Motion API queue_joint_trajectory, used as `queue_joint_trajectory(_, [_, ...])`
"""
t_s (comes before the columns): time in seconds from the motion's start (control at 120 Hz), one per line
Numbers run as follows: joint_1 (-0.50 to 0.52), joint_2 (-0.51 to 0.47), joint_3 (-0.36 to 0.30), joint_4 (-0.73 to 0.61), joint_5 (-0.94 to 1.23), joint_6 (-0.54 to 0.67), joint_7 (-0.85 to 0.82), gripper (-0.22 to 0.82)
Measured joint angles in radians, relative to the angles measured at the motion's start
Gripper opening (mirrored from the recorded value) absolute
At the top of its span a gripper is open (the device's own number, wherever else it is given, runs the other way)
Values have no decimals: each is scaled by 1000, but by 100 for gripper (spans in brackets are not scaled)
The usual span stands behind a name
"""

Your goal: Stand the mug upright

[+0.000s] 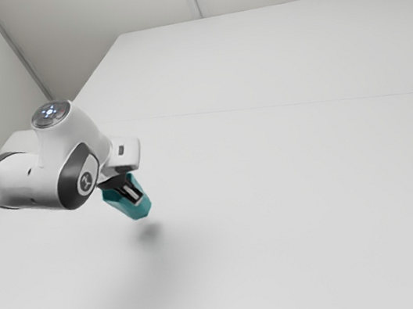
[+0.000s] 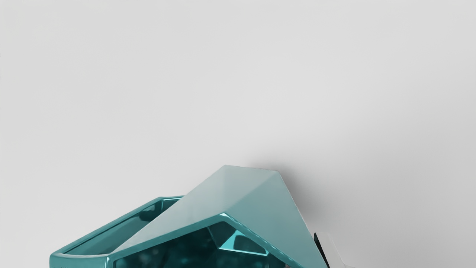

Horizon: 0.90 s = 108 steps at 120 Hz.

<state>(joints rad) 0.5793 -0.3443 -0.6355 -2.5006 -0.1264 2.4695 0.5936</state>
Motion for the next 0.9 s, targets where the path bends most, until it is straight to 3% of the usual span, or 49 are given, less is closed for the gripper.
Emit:
queue_joint_trajectory(0.8, [5, 118, 0, -54, -54, 111, -8, -18])
queue_joint_trajectory(0.9, [6, 123, 0, -54, -58, 114, -7, -14])
